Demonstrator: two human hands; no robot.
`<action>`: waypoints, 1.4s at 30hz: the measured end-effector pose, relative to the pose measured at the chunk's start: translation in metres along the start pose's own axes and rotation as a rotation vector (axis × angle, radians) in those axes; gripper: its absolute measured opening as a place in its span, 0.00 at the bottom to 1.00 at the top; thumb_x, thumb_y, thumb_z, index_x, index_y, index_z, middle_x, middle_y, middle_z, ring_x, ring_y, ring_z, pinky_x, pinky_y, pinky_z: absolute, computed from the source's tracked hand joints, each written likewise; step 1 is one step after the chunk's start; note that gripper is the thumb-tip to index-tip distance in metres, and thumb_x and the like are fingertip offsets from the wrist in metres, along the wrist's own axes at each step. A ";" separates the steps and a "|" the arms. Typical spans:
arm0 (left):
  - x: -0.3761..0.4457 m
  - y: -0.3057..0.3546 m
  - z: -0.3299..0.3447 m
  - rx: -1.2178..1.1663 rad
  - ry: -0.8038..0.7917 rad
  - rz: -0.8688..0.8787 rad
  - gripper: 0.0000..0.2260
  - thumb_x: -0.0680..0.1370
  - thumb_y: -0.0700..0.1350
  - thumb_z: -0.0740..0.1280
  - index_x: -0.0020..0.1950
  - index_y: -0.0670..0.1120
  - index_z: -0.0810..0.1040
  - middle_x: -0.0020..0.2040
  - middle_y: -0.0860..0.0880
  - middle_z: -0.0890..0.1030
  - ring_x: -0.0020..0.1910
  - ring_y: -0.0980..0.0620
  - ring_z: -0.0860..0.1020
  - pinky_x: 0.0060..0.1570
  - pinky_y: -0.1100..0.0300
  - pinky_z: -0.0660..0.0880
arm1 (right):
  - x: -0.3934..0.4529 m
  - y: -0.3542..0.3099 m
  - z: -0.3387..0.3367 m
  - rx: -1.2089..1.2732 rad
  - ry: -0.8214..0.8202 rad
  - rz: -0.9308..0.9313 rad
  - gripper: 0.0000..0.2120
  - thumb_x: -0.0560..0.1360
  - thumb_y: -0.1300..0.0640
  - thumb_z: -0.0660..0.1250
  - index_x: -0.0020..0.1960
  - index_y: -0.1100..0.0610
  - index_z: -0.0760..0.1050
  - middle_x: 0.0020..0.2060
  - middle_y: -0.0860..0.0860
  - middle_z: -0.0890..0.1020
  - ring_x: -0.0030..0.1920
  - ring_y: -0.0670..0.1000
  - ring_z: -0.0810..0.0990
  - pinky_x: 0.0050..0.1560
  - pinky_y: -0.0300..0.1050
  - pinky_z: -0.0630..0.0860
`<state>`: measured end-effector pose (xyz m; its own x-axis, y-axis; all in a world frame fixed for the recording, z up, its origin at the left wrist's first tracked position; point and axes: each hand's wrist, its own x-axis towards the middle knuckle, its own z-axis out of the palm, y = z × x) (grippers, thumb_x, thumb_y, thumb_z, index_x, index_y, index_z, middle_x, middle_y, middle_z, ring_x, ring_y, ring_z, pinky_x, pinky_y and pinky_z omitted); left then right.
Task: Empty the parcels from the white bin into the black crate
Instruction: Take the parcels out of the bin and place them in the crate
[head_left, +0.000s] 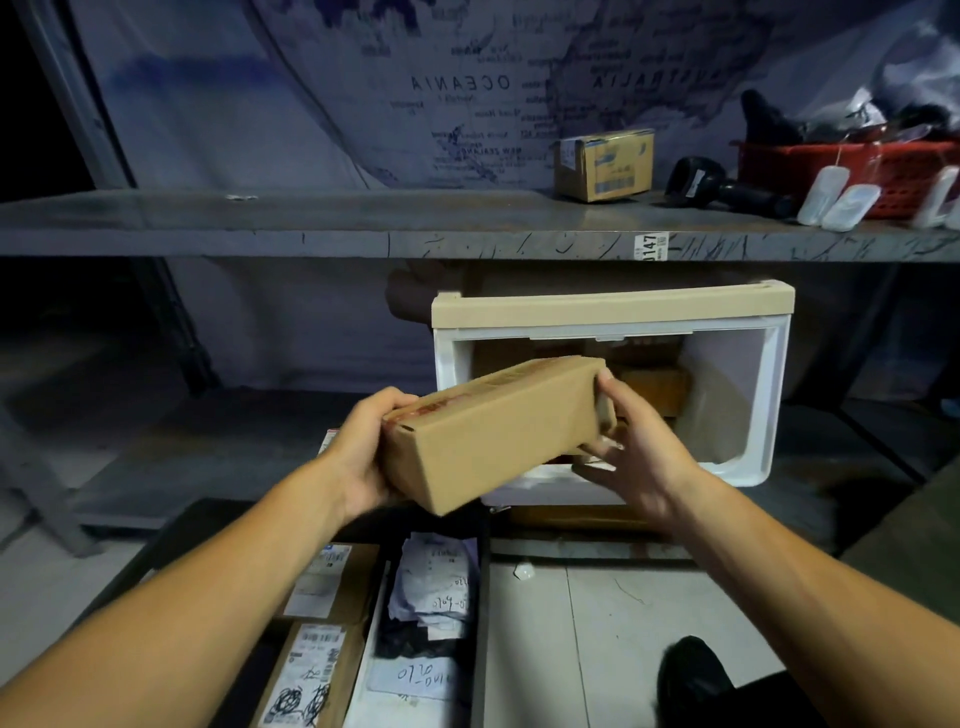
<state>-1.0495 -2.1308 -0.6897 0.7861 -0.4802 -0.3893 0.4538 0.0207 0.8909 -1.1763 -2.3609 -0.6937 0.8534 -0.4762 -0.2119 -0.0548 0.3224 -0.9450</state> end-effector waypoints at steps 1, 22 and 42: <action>0.001 0.001 -0.004 -0.021 0.020 -0.002 0.11 0.75 0.54 0.64 0.43 0.50 0.81 0.40 0.45 0.82 0.40 0.45 0.79 0.42 0.54 0.76 | 0.001 -0.003 -0.003 0.002 -0.040 -0.031 0.30 0.76 0.39 0.68 0.75 0.46 0.65 0.68 0.54 0.73 0.65 0.57 0.77 0.72 0.67 0.66; -0.005 0.003 -0.002 0.000 -0.215 0.157 0.31 0.70 0.68 0.64 0.66 0.50 0.78 0.62 0.41 0.83 0.63 0.40 0.80 0.66 0.36 0.72 | 0.012 -0.007 -0.019 0.014 -0.147 0.302 0.24 0.72 0.35 0.68 0.57 0.52 0.81 0.53 0.62 0.82 0.59 0.65 0.79 0.52 0.62 0.79; -0.009 -0.004 -0.002 0.399 -0.074 0.094 0.22 0.69 0.60 0.72 0.54 0.46 0.85 0.50 0.42 0.87 0.46 0.46 0.85 0.50 0.54 0.79 | 0.008 -0.009 -0.021 -0.536 -0.358 0.033 0.25 0.70 0.33 0.71 0.61 0.47 0.79 0.53 0.52 0.86 0.54 0.53 0.85 0.59 0.54 0.77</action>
<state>-1.0576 -2.1254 -0.6906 0.7775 -0.5544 -0.2970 0.1718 -0.2670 0.9482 -1.1802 -2.3849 -0.6921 0.9620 -0.1405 -0.2341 -0.2559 -0.1652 -0.9525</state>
